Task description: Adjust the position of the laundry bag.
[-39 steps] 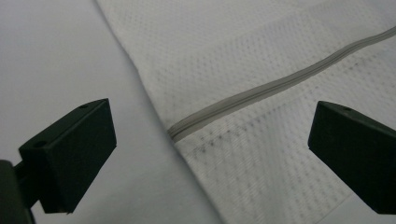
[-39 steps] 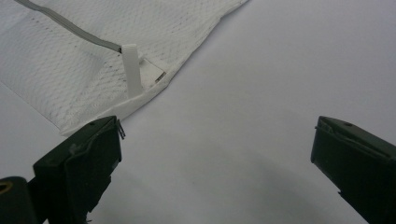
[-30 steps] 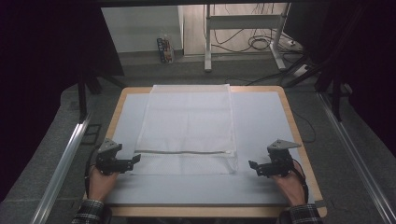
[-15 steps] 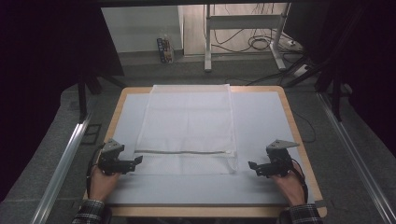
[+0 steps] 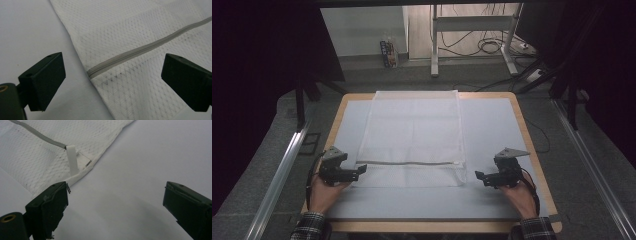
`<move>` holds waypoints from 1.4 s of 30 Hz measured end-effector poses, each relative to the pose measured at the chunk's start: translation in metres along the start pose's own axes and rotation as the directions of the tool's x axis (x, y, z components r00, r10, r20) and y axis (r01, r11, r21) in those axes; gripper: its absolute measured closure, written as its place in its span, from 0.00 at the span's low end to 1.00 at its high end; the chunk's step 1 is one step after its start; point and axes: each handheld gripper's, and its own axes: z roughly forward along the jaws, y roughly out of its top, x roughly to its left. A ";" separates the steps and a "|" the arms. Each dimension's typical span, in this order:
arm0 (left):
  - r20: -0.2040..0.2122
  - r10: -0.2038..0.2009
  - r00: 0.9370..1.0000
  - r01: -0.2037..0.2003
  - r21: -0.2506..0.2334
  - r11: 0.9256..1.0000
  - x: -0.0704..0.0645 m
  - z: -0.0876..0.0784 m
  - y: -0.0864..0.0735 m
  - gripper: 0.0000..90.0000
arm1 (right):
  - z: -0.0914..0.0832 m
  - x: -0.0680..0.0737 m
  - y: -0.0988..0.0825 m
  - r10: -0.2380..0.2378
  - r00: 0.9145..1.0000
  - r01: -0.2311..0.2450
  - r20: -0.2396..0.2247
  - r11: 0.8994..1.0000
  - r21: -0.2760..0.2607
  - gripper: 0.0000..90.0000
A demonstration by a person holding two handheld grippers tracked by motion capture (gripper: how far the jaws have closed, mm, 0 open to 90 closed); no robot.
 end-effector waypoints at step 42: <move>-0.063 0.099 0.993 -0.098 0.017 0.995 0.001 0.030 0.027 0.34 | 0.031 0.010 0.047 -0.041 0.999 0.041 -0.009 0.999 0.022 0.44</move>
